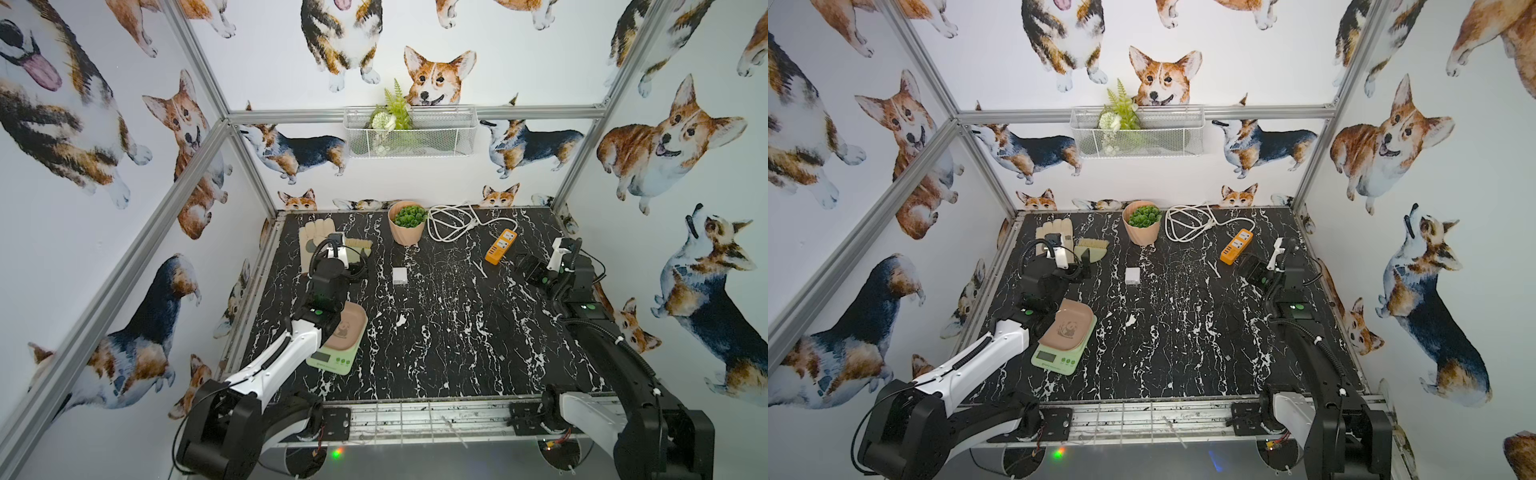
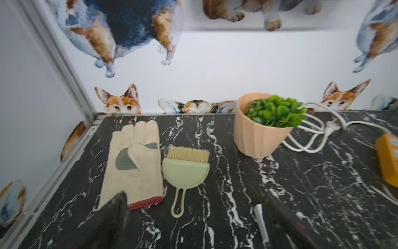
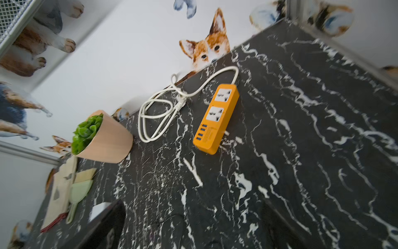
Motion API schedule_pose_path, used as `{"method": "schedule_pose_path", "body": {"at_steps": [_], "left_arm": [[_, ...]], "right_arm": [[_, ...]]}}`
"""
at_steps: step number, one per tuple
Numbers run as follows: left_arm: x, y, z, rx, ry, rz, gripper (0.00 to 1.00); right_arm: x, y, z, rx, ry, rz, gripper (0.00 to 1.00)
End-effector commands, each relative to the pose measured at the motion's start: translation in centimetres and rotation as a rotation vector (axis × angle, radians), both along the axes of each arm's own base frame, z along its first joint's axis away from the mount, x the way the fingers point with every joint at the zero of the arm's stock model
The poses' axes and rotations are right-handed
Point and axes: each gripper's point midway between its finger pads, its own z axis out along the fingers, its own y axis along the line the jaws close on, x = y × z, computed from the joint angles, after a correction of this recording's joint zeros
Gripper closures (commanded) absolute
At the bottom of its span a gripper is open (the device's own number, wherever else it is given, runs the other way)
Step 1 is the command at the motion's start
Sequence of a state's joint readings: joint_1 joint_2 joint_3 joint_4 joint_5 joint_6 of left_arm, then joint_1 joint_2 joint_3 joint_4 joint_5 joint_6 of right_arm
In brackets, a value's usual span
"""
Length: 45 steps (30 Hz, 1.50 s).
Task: Charge the electronic scale
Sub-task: Pick up the charging cable from the center of the board.
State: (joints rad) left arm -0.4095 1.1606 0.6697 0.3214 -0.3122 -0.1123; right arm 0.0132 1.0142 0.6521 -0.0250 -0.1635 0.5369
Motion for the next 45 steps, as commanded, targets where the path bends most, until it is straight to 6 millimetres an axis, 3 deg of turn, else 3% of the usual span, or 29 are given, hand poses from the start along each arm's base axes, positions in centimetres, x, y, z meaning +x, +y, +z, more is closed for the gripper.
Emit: {"method": "schedule_pose_path", "body": {"at_steps": [1,2,4,7,12,15,18,22,24,28,30,32,35,38,45], "left_arm": [[-0.4,-2.9,-1.6,0.001,0.172,-0.023,0.0],[-0.4,-3.5,-1.8,-0.01,0.195,-0.029,0.0],[-0.3,-6.7,-1.5,-0.033,0.235,-0.099,0.0],[-1.0,-10.1,-2.1,-0.003,0.274,-0.178,0.0],[-1.6,-14.6,-4.3,-0.015,0.393,-0.316,0.0],[-1.7,-15.2,-4.0,-0.003,0.416,-0.356,0.0],[-1.3,-14.1,-3.3,0.014,0.446,-0.342,0.0],[-0.1,-9.7,-2.0,-0.099,0.443,-0.272,0.0],[0.4,-6.4,-0.2,-0.196,0.386,-0.226,0.0],[-0.1,-4.7,1.5,-0.218,0.328,-0.212,0.0],[-0.6,-5.8,1.7,-0.261,0.337,-0.273,0.0],[-1.1,-8.8,0.7,-0.315,0.387,-0.378,0.0],[-2.1,-12.6,-1.1,-0.254,0.449,-0.443,0.0],[-3.0,-15.3,-1.6,-0.237,0.464,-0.496,0.0],[-4.1,-17.6,-2.2,-0.21,0.467,-0.526,0.0]], "right_arm": [[-3.2,2.1,-3.2,0.19,0.241,0.022,0.0],[-4.4,2.3,-4.3,0.205,0.319,0.011,0.01],[-5.8,2.4,-5.4,0.206,0.398,0.009,0.04],[-10.0,3.8,-7.9,0.117,0.583,0.042,0.05],[-12.5,4.7,-9.9,0.044,0.667,0.071,0.04],[-13.3,4.9,-11.3,0.053,0.701,0.06,0.06],[-13.9,5.8,-12.4,0.075,0.72,0.076,0.1],[-13.5,6.1,-11.7,0.038,0.722,0.088,0.1],[-13.4,6.2,-11.8,0.035,0.726,0.092,0.1],[-12.2,7.3,-11.1,0.04,0.687,0.129,0.1],[-11.8,7.8,-10.8,0.046,0.679,0.138,0.1],[-11.7,8.4,-10.6,0.031,0.678,0.149,0.11],[-12.4,8.9,-11.9,-0.061,0.737,0.147,0.12],[-12.9,9.3,-13.3,-0.098,0.771,0.137,0.14],[-12.7,9.3,-15.4,-0.15,0.8,0.091,0.27]]}}
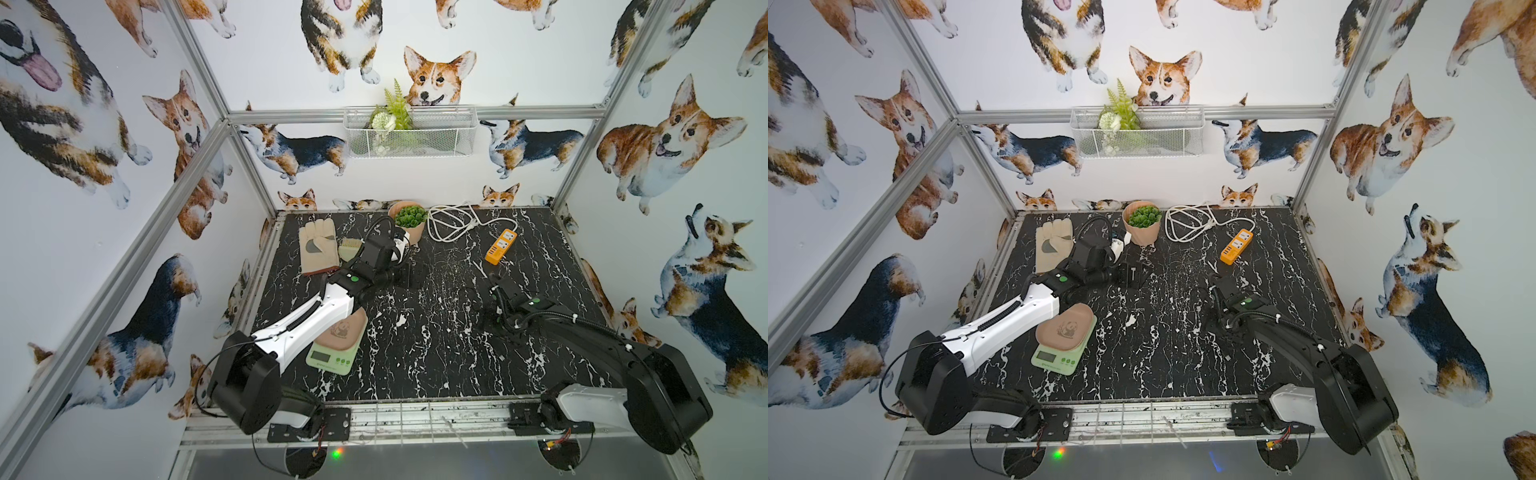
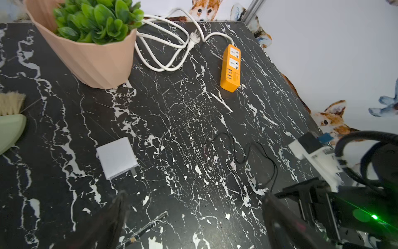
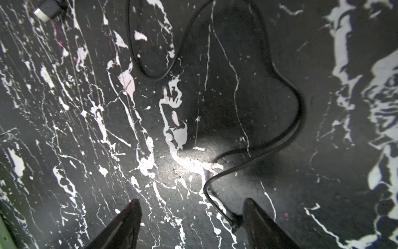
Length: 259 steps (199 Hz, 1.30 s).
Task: Charge the electronic scale
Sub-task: Pick up the charging cable from the center of the board.
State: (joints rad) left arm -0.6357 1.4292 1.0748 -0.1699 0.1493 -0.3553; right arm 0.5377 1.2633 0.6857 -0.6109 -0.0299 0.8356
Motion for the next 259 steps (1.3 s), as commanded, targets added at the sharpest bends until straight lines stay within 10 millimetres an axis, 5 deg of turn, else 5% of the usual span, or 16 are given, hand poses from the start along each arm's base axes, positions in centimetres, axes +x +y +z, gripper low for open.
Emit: {"method": "schedule_pose_path", "body": {"at_steps": [1,68,117,159,211,259], "left_arm": [[0.2,-0.6,0.2,-0.012,-0.023,0.01,0.0],[-1.0,-1.4,-0.9,0.001,-0.019,-0.02,0.01],[-4.3,-4.6,-1.5,-0.013,-0.054,-0.179,0.01],[-7.9,-7.1,-2.1,-0.049,-0.088,-0.303,0.04],[-10.9,-10.1,-3.4,-0.038,-0.261,-0.368,0.07],[-11.0,-14.1,-3.4,-0.064,-0.376,-0.39,0.14]], "right_arm": [[0.8,-0.8,-0.7,-0.056,-0.018,-0.068,0.29],[1.3,-0.9,-2.1,-0.095,0.011,-0.075,0.58],[2.4,-0.2,-0.6,-0.056,-0.042,-0.082,1.0],[4.4,0.9,3.4,0.039,-0.135,-0.127,1.0],[7.8,2.2,10.0,0.411,-0.288,-0.353,1.0],[8.7,3.3,14.0,0.637,-0.34,-0.467,1.0]]}}
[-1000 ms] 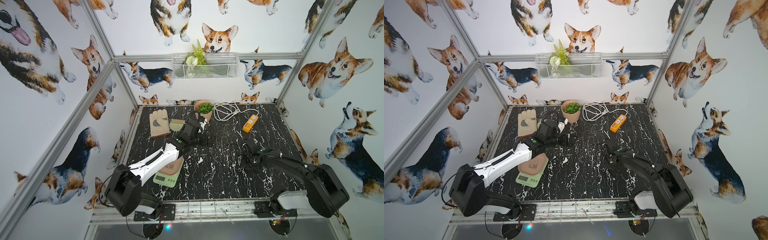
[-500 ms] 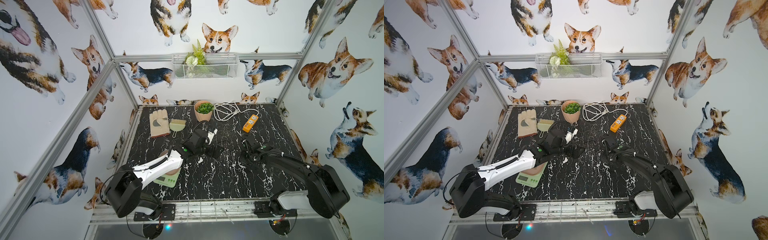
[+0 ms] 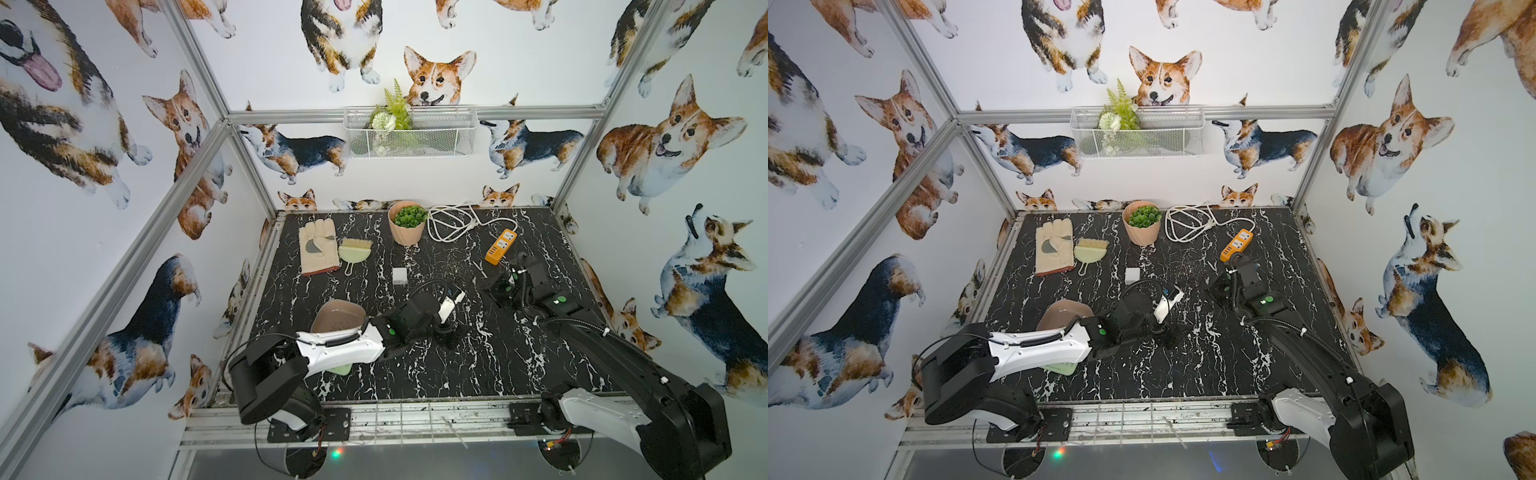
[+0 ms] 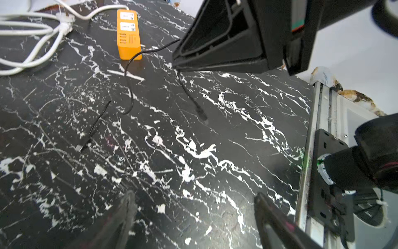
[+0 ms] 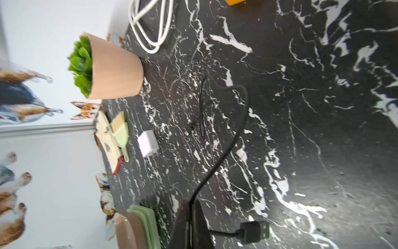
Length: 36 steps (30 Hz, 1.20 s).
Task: Charge the electronic scale
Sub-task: Pick up the charging cable from the center of the board.
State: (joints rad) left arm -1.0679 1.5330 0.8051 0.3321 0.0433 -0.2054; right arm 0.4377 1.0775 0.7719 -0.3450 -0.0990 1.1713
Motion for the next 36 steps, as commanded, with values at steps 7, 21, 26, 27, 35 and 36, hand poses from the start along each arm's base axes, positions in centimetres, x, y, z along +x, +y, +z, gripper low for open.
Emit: {"method": "schedule_pose_path", "body": {"at_steps": [7,21,26,27,35,36], "left_arm": [[3.4,-3.5,3.3,-0.139,-0.179,0.086,0.24],[5.5,-4.7,1.8,-0.146,-0.218,0.153,0.47],[5.8,-4.9,1.1,-0.138,-0.216,0.167,0.55],[5.8,-4.9,1.0,-0.138,-0.215,0.168,0.57],[5.9,-4.6,1.2,-0.14,-0.227,0.173,0.66],[5.9,-4.7,1.3,-0.141,-0.229,0.174,0.67]], "right_arm": [[0.7,1.5,3.8,0.334,-0.029,-0.135,1.0],[0.7,2.0,5.7,0.431,-0.054,-0.145,1.0],[0.7,1.9,6.1,0.445,-0.063,-0.147,1.0],[0.7,1.9,6.1,0.446,-0.062,-0.147,1.0],[0.6,1.9,6.0,0.46,-0.063,-0.155,1.0],[0.6,1.9,5.9,0.459,-0.062,-0.154,1.0]]}}
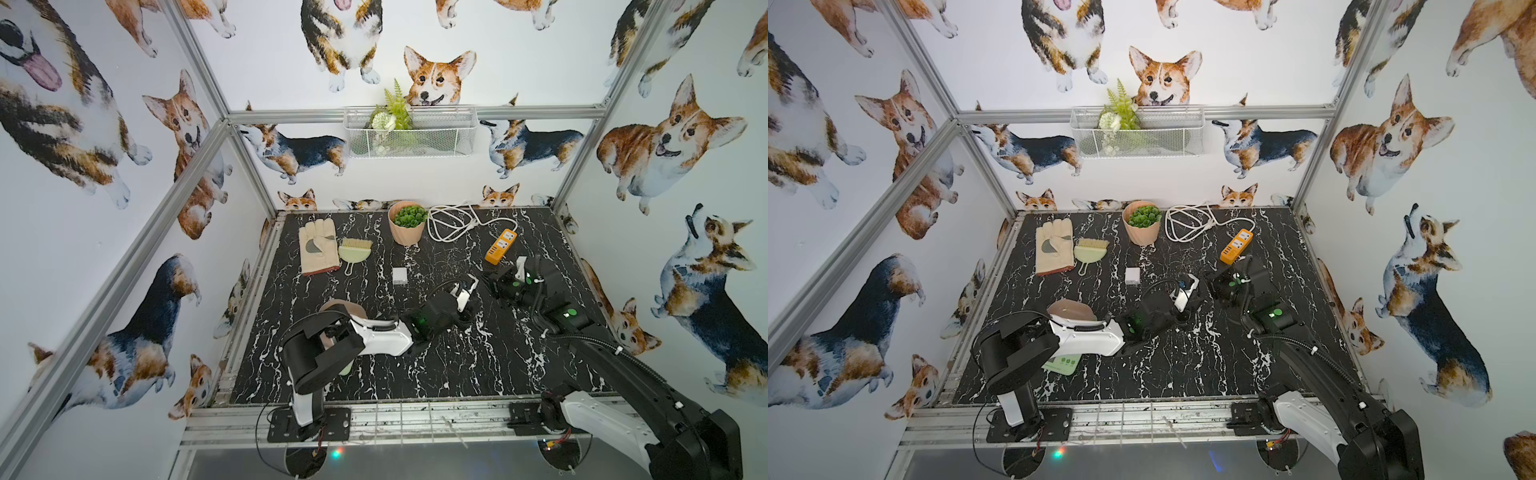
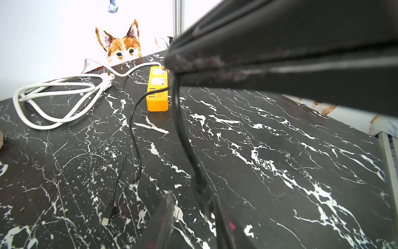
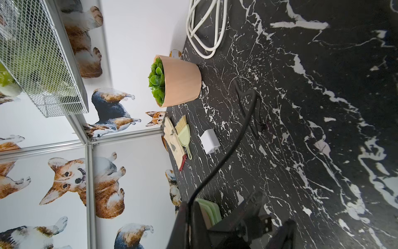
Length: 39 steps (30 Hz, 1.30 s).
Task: Charge the electronic scale
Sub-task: Pick up the charging cable from the center of the board.
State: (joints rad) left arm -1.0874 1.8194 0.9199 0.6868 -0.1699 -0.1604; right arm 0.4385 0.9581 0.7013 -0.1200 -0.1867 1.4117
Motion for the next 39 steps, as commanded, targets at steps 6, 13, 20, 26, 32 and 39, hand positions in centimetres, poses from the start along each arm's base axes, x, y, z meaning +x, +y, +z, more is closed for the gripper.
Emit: {"method": "schedule_pose_path", "body": {"at_steps": [6,13,20,26,32,39], "left_arm": [[0.3,0.0,1.9,-0.048,-0.041,0.01,0.72],[0.0,0.2,2.2,-0.058,-0.018,-0.012,0.86],[-0.4,1.6,4.1,-0.094,0.106,-0.12,0.91],[-1.6,4.2,6.2,-0.11,0.3,-0.287,0.91],[-3.5,7.6,8.6,-0.046,0.452,-0.492,0.91],[-5.1,10.3,12.0,0.013,0.441,-0.626,0.9]], "right_arm": [[0.4,0.1,0.2,0.148,0.065,-0.079,1.0],[0.4,-0.3,-0.1,0.122,0.05,-0.087,0.89],[1.1,-1.6,0.9,-0.067,-0.07,0.027,0.44],[0.5,-0.9,6.3,-0.261,-0.438,0.364,0.44],[-2.4,1.5,10.8,-0.303,-0.824,0.667,0.45],[-4.2,4.5,13.3,-0.075,-0.999,0.931,0.49]]}}
